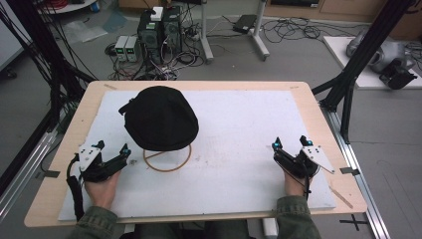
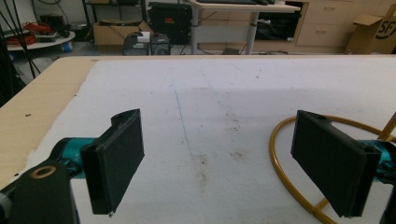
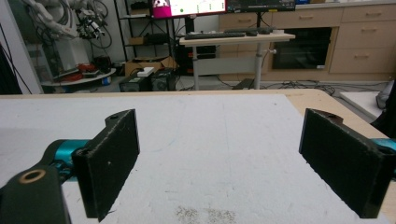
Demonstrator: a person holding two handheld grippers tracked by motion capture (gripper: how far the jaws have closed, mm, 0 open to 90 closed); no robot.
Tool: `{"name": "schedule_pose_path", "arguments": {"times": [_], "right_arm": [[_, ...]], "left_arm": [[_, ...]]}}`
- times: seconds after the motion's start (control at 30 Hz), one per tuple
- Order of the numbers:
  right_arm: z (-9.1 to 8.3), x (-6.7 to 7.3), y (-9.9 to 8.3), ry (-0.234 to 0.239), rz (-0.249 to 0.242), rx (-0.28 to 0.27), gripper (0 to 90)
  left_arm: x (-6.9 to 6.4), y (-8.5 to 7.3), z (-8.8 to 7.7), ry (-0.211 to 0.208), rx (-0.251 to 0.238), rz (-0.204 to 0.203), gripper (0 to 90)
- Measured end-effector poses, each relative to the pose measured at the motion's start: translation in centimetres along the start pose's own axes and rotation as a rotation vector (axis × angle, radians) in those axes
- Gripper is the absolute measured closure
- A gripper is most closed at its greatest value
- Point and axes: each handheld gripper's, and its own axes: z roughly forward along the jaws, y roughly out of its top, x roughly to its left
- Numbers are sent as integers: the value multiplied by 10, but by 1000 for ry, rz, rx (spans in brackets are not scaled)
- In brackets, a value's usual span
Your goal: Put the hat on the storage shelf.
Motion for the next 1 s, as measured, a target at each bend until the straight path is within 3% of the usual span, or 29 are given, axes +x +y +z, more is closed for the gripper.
{"name": "schedule_pose_path", "arguments": {"times": [1.0], "right_arm": [[0,-1,-1,40,-61,19,113]], "left_arm": [[0,0,4,-20,19,-6,173]]}}
